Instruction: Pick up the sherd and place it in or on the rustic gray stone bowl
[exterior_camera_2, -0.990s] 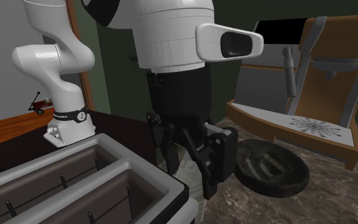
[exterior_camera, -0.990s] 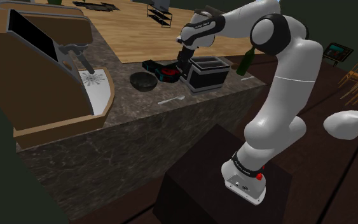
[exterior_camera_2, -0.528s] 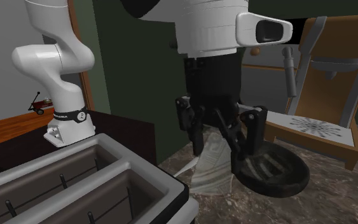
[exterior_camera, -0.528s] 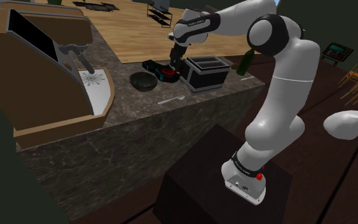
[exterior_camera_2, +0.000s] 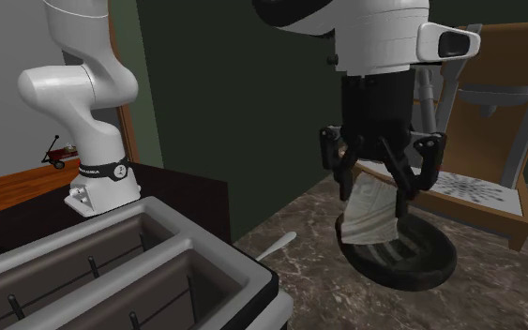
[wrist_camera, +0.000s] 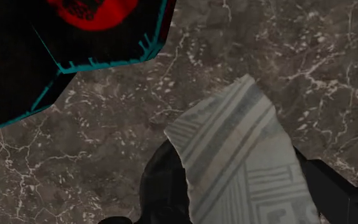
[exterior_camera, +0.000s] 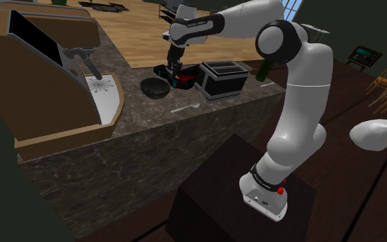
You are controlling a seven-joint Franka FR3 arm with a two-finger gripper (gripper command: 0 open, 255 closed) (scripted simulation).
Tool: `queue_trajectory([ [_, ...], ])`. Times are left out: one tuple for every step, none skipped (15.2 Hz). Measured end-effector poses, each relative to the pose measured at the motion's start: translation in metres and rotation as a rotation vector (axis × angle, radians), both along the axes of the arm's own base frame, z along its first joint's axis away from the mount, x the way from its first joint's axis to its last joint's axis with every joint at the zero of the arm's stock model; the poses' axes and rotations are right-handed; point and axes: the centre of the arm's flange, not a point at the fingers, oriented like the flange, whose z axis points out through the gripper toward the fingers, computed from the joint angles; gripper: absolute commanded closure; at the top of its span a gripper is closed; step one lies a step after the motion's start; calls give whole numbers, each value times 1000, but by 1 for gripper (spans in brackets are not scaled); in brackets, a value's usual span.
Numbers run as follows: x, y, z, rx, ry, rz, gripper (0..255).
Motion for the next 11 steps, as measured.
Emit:
queue_trajectory([
  [8, 13, 0, 0, 0, 0, 255],
  [12, 23, 0, 0, 1, 0, 255],
  [19, 42, -2, 0, 0, 0, 255],
  [25, 49, -3, 0, 0, 1, 255],
  [27, 51, -6, 0, 0, 0, 255],
  [28, 52, -10, 0, 1, -1, 255],
  [28, 53, -15, 0, 1, -1, 255],
  [29, 54, -21, 0, 1, -1, 255],
  [30, 54, -26, 0, 1, -1, 255],
  [30, 54, -31, 0, 1, -1, 255],
  [29, 53, -37, 0, 1, -2, 255],
])
